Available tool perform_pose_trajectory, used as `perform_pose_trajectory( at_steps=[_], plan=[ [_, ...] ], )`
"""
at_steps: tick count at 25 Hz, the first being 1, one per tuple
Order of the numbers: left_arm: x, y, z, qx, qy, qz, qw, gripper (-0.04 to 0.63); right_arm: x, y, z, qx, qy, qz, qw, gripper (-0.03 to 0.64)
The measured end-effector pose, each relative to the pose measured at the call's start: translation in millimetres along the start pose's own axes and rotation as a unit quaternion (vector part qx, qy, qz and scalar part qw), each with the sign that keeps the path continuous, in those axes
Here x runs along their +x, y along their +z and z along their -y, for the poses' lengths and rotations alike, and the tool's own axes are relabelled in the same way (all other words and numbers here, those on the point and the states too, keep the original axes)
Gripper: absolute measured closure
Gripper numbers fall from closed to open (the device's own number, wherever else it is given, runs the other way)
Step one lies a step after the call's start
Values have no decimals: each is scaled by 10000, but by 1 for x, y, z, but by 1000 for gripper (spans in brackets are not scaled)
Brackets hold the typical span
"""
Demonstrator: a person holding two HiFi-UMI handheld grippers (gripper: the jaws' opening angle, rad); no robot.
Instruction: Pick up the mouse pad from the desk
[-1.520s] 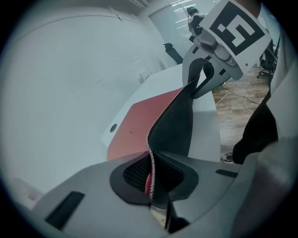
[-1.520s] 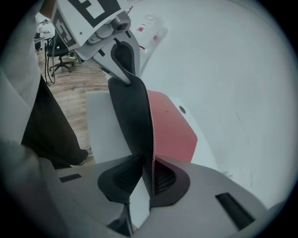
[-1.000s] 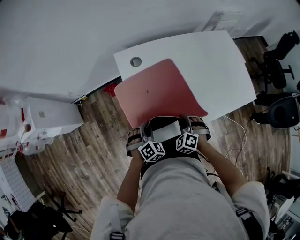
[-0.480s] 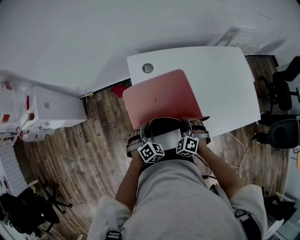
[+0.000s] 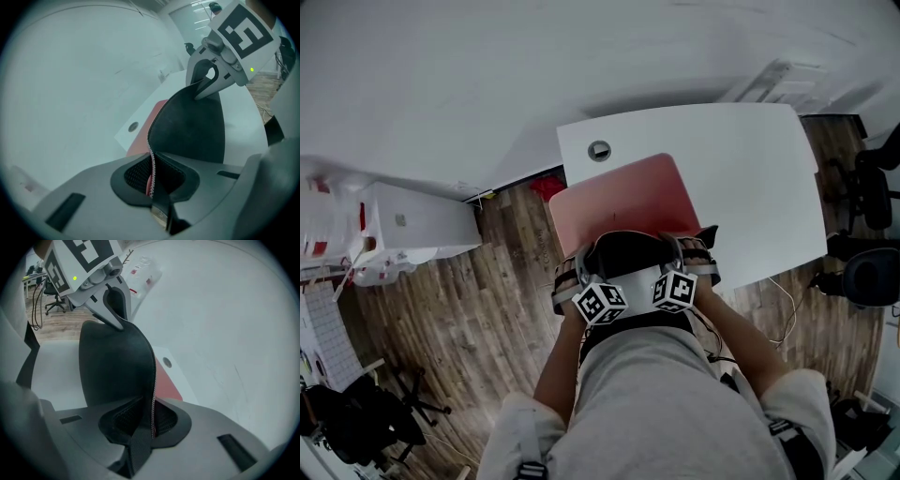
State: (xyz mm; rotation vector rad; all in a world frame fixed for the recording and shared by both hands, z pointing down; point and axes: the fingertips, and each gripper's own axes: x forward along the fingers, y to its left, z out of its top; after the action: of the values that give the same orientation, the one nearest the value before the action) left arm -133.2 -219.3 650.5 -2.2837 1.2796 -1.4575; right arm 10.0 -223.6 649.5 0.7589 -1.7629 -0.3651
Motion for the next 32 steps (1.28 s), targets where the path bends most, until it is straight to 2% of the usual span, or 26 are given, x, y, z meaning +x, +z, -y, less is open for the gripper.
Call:
perform_pose_trajectory(
  at_steps=[3,9,19,32],
  plan=[
    [6,6,-16,-157,132,-1,9998,563,5,6,16,26,-86,57,9999,548],
    [12,12,-47,-237,370,2,9990,563,14,24,47,-1,-237,172,9996,549],
    [0,28,-95,-777,732,28,9943,565,14,57,89,-28,-470,396,9981,549],
    [-22,52,-138,-1357,1165,496,9826,565,-7,84,131,148,-775,655,9947,551]
  ],
)
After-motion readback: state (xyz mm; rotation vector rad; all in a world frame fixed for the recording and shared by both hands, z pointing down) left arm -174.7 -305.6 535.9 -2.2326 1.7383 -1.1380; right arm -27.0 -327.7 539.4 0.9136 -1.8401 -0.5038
